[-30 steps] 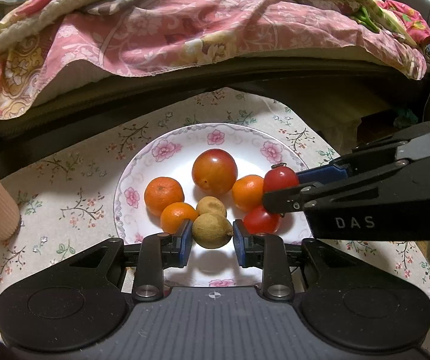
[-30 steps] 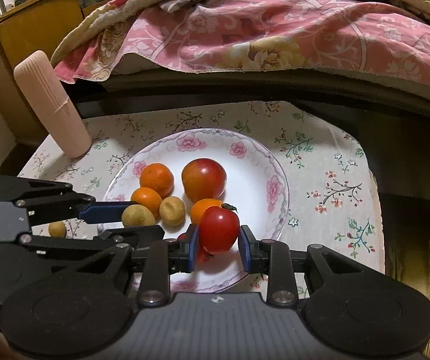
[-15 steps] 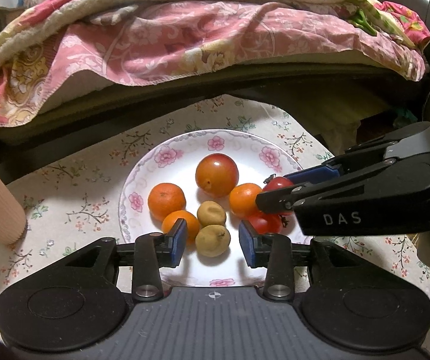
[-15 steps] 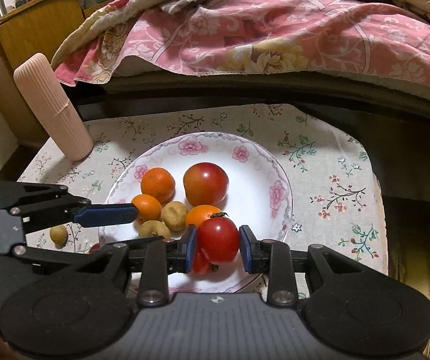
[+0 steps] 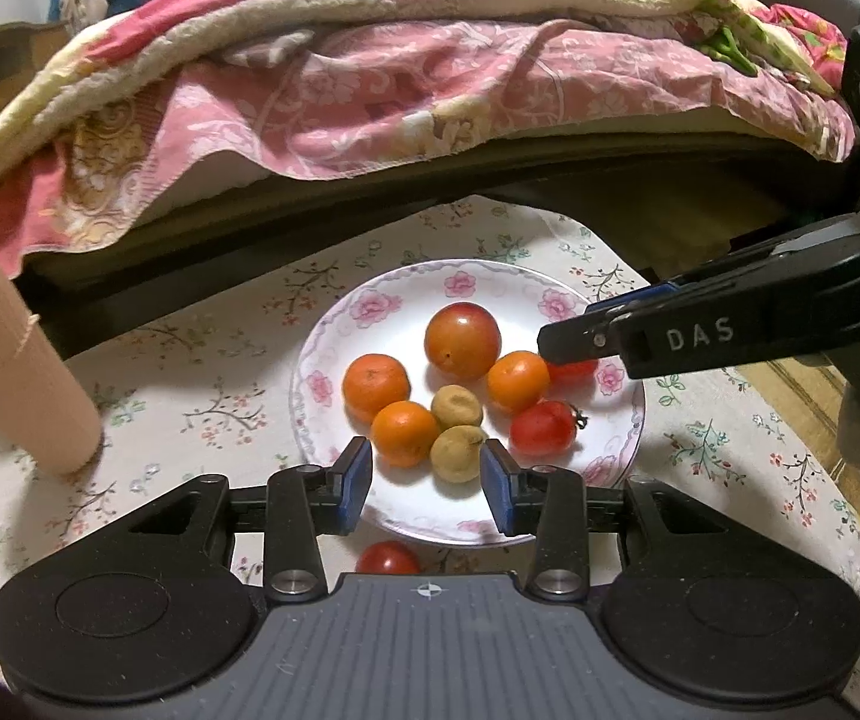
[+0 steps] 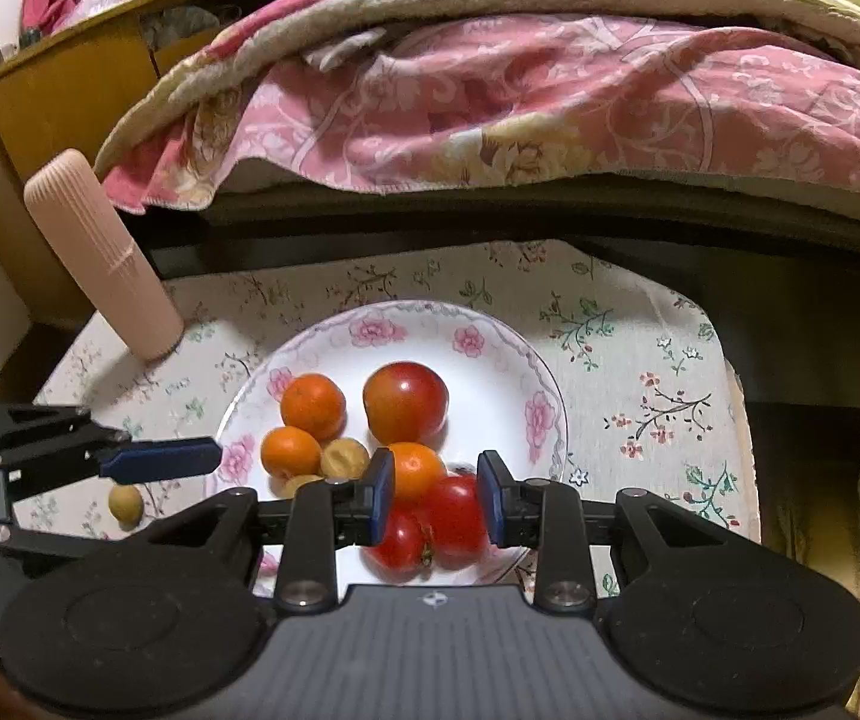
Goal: Organize fruits
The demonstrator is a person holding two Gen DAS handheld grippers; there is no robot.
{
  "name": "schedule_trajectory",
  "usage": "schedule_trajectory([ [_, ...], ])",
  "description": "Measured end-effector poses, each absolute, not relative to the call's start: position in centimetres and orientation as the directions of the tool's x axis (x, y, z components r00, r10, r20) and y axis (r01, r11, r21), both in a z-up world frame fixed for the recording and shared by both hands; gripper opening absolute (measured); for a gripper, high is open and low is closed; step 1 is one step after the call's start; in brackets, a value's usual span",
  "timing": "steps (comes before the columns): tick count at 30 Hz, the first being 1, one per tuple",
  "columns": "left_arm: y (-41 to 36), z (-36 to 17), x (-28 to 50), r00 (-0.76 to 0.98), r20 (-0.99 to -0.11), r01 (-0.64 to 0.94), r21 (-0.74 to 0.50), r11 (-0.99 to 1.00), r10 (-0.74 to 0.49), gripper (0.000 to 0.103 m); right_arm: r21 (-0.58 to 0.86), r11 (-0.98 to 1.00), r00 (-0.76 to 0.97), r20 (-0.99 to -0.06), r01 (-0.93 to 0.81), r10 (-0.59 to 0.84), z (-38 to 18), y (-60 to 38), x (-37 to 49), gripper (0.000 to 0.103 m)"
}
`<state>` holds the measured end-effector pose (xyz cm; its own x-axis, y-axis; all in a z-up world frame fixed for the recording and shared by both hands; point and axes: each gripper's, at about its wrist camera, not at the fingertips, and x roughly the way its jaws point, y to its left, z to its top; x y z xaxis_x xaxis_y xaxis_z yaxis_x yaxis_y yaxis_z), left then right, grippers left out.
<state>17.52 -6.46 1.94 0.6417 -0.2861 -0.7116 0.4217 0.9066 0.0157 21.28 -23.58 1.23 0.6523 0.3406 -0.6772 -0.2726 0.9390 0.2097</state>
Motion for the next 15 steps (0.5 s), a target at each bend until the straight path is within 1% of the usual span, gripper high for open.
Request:
schedule_trajectory([
  [10, -4.1, 3.3, 15.5, 0.666, -0.698, 0.393, 0.029, 0.919, -0.263, 0.051, 0.234, 0.926, 0.667, -0.643, -0.297, 0.377, 3.2, -22.6, 20.0, 0.032],
  [15, -2.8, 3.5, 13.8, 0.676, -0.696, 0.374, 0.040, 0.926, -0.243, 0.052, 0.233, 0.912, 0.654, -0.639, -0.338, 0.406, 3.7, -21.0, 18.7, 0.032],
])
